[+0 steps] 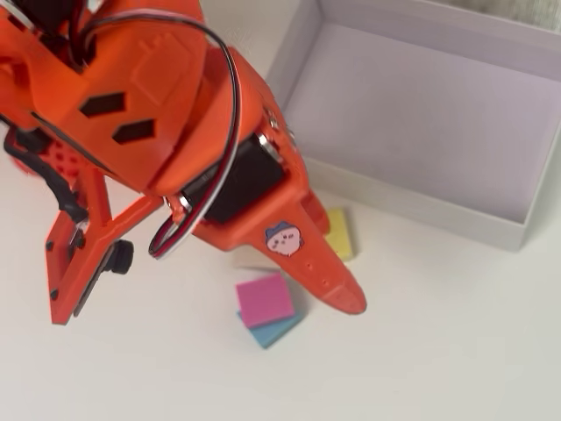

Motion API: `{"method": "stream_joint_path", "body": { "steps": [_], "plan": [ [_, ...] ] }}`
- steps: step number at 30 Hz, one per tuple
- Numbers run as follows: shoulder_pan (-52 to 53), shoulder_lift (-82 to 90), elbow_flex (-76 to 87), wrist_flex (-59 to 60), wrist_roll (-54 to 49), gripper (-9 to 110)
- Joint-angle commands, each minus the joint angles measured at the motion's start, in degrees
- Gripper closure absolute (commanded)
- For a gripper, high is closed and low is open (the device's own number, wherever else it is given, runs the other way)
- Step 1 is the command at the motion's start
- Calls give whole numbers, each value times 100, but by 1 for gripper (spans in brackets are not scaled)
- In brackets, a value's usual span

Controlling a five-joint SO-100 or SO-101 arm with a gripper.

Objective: Grasp the pink cuboid and put it in the bin.

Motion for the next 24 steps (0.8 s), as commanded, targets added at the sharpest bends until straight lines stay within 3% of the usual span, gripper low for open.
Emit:
{"method": "stream_joint_path", "body": {
  "steps": [1, 10, 24],
  "plan": [
    [44, -18, 246, -26, 176, 78],
    [431, -88, 1573, -483, 141, 78],
    [659, -703, 1872, -545, 88, 78]
  ]
}}
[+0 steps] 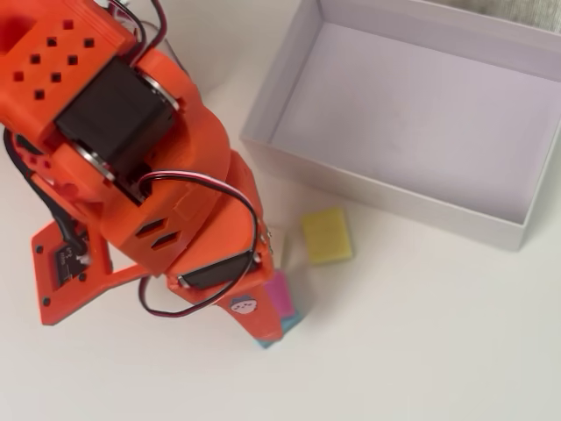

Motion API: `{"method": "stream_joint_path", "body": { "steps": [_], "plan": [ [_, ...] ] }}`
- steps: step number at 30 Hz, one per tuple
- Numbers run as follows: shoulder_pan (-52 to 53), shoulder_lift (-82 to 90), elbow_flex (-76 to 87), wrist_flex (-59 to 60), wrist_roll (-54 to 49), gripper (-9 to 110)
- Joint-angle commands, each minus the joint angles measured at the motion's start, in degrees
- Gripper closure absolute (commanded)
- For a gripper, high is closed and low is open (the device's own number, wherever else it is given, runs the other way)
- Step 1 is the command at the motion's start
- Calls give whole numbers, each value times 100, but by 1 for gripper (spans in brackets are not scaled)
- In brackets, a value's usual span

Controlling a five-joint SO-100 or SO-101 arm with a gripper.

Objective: Grasp the pink cuboid and put it in the bin.

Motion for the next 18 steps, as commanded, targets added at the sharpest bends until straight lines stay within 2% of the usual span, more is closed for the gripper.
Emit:
{"method": "stream_joint_path", "body": {
  "steps": [1, 18],
  "plan": [
    [88, -53, -18, -35, -44, 78],
    [220, -545, -35, -492, -149, 80]
  ]
}}
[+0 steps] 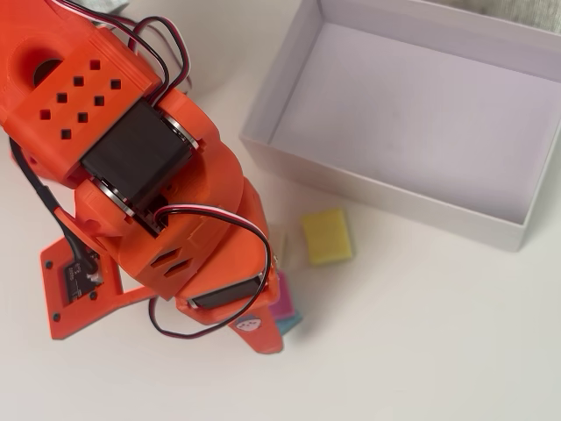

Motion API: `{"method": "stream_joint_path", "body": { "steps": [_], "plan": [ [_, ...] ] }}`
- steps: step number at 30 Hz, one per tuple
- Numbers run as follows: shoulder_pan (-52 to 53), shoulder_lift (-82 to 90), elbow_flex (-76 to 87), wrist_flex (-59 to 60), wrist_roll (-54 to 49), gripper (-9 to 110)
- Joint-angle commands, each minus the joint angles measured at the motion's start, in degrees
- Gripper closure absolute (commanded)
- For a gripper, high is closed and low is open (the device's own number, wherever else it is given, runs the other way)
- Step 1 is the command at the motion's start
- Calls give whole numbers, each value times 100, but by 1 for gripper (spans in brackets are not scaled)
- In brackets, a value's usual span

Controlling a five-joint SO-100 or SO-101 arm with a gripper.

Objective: Grasp the pink cuboid and put it in the bin.

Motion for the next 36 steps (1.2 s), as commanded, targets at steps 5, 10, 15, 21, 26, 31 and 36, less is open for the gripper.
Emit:
{"method": "stream_joint_path", "body": {
  "steps": [5, 10, 15, 21, 26, 31, 36],
  "plan": [
    [0, -44, -18, -88, -18, 80],
    [-18, -97, 18, -114, 0, 80],
    [-9, -123, 79, -167, 0, 81],
    [-18, -167, 88, -246, -18, 82],
    [0, -229, 88, -325, -44, 85],
    [9, -272, 88, -378, -44, 85],
    [35, -299, 88, -422, -44, 87]
  ]
}}
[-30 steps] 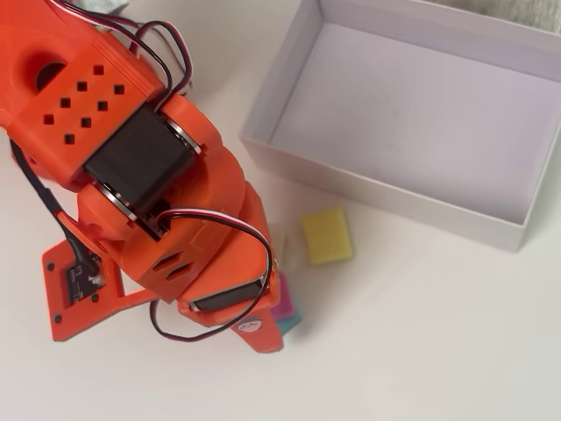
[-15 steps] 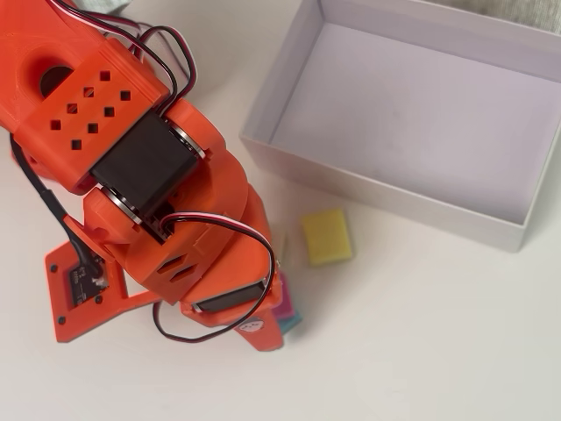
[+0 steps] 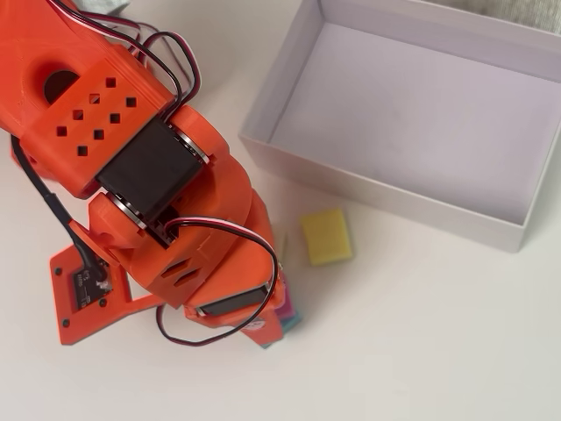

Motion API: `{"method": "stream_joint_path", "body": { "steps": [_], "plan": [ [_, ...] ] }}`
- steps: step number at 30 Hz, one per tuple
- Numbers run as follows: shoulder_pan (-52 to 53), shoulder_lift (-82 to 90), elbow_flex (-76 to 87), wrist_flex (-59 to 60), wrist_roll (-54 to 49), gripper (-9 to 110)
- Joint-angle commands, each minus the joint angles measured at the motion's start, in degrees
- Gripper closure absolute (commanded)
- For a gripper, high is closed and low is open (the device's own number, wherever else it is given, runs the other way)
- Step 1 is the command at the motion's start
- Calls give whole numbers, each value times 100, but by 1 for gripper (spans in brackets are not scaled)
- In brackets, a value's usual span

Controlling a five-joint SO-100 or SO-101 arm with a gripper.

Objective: Grasp the pink cuboid and put it in the bin.

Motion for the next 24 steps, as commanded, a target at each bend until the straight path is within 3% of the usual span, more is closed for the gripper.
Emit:
{"method": "stream_joint_path", "body": {
  "steps": [1, 11, 24],
  "plan": [
    [35, 9, -26, -105, -44, 88],
    [114, 9, -26, -211, -44, 110],
    [149, 431, -229, 88, -105, 110]
  ]
}}
